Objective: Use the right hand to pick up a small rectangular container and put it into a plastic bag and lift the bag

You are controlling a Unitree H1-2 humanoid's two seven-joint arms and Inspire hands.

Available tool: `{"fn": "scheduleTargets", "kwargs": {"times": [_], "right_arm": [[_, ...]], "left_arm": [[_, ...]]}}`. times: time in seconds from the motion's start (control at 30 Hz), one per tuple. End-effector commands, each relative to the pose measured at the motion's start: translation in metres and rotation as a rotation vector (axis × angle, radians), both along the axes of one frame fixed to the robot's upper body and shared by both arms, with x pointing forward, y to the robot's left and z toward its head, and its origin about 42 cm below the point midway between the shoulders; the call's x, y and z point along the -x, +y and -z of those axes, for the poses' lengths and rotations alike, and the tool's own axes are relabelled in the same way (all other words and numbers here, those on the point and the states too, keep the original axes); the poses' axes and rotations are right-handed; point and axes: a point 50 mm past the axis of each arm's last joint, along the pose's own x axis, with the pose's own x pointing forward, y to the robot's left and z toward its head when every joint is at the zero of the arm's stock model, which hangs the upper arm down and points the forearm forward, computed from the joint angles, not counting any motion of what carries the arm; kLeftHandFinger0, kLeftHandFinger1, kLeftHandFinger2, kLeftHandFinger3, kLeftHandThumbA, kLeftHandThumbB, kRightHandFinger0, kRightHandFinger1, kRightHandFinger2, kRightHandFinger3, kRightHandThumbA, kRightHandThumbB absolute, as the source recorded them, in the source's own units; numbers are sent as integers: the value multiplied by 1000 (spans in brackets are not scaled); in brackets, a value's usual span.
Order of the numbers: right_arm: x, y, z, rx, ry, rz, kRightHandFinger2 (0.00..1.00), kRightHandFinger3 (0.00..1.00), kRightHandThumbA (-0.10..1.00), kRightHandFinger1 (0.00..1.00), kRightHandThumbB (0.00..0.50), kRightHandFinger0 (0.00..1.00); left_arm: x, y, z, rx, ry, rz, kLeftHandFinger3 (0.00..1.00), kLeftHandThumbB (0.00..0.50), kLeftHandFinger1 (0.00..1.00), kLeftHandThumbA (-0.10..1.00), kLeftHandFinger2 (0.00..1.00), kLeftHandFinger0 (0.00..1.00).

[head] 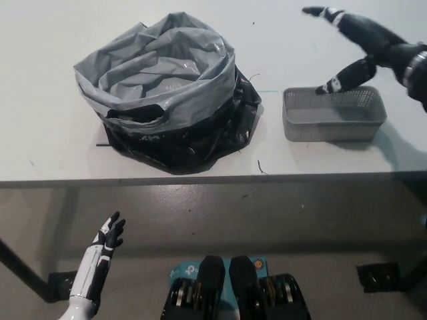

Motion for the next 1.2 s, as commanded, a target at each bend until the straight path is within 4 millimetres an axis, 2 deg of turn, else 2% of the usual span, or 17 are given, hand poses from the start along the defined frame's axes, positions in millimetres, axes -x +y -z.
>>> {"fn": "scheduleTargets", "kwargs": {"times": [0.0, 0.03, 0.07, 0.1, 0.23, 0.27, 0.3, 0.6, 0.83, 0.9, 1.17], "right_arm": [[-29, 21, -63, 237, 233, 104, 1000, 1000, 1000, 1000, 447, 1000], [-33, 24, -61, 277, 250, 129, 1000, 1000, 1000, 1000, 479, 1000], [-36, 27, -59, 324, 250, 148, 1000, 1000, 1000, 1000, 482, 1000], [-38, 29, -59, 334, 252, 152, 1000, 1000, 1000, 1000, 462, 1000], [-44, 33, -57, 398, 264, 164, 1000, 1000, 1000, 1000, 467, 1000], [-46, 34, -56, 431, 259, 172, 1000, 1000, 1000, 1000, 497, 1000], [-47, 36, -54, 449, 256, 188, 1000, 1000, 1000, 1000, 500, 1000], [-53, 37, -47, 508, 269, 234, 1000, 1000, 1000, 1000, 500, 1000], [-50, 32, -43, 488, 266, 276, 1000, 1000, 1000, 1000, 500, 1000], [-54, 30, -39, 531, 357, 207, 1000, 1000, 1000, 1000, 500, 1000], [-57, 28, -26, 540, 416, 180, 1000, 1000, 1000, 1000, 500, 1000]], "left_arm": [[2, -6, -9, -59, -108, 53, 1000, 233, 1000, 1000, 1000, 1000], [2, -6, -10, -57, -110, 53, 1000, 231, 1000, 1000, 1000, 1000], [1, -6, -10, -57, -109, 53, 1000, 234, 1000, 1000, 1000, 1000], [0, -5, -11, -60, -108, 53, 1000, 236, 1000, 1000, 1000, 1000], [-2, -5, -12, -69, -114, 56, 1000, 239, 1000, 1000, 1000, 1000], [-2, -5, -12, -65, -114, 56, 1000, 239, 1000, 1000, 1000, 1000], [-2, -5, -11, -62, -114, 55, 1000, 234, 1000, 1000, 1000, 1000], [0, -5, -12, -79, -108, 59, 1000, 215, 1000, 1000, 1000, 1000], [0, -4, -11, -80, -104, 61, 1000, 202, 1000, 1000, 1000, 1000], [-1, -4, -11, -84, -103, 60, 1000, 202, 1000, 1000, 1000, 1000], [-2, -4, -11, -80, -108, 62, 1000, 191, 1000, 1000, 1000, 1000]]}}
